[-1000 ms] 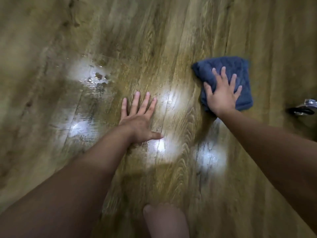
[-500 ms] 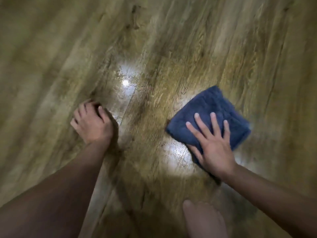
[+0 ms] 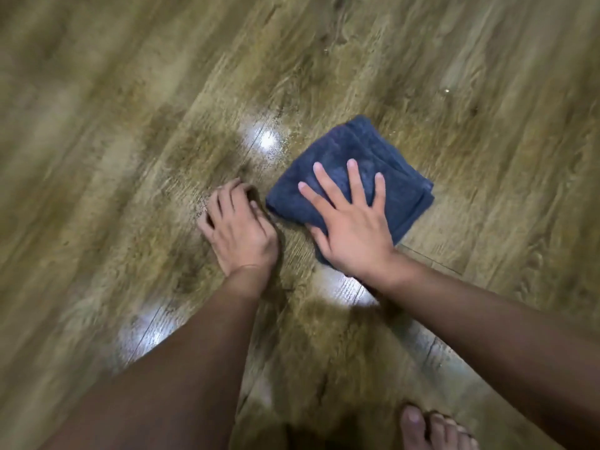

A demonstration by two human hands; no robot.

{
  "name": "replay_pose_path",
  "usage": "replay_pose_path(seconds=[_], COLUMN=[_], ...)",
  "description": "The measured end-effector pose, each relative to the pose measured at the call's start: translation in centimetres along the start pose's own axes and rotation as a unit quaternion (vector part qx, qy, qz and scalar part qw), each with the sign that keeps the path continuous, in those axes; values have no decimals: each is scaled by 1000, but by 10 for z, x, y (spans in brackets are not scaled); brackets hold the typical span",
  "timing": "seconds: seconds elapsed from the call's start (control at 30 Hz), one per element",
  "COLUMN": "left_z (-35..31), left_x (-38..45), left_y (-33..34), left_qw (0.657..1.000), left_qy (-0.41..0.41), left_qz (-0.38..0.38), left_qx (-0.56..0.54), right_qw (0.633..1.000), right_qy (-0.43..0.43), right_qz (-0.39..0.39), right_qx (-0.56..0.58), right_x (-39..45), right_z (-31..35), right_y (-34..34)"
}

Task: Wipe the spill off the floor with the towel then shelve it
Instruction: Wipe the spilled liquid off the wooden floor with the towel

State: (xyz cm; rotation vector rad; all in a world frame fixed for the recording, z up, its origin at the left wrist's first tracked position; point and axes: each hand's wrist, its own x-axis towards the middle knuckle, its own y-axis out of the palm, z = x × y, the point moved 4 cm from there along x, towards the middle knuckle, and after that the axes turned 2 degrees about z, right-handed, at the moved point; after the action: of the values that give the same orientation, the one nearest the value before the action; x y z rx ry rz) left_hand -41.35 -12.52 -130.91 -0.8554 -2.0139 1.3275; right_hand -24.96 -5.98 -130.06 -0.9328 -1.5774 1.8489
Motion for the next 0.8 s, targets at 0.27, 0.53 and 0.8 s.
replay_pose_path(seconds=[0.27, 0.53, 0.8], left_z=[-1, -2, -2], left_x=[0, 1, 1], left_y=[2, -1, 1], left_qw=[1000, 1000, 999], left_qy=[-10, -14, -10], left_qz=[14, 19, 30], left_qx=[24, 19, 29], right_qw=[1000, 999, 996], right_qy=[21, -47, -70], right_qz=[16, 7, 54], right_qx=[16, 3, -20], right_x=[91, 3, -144], right_z=[15, -2, -31], right_y=[-13, -9, 12])
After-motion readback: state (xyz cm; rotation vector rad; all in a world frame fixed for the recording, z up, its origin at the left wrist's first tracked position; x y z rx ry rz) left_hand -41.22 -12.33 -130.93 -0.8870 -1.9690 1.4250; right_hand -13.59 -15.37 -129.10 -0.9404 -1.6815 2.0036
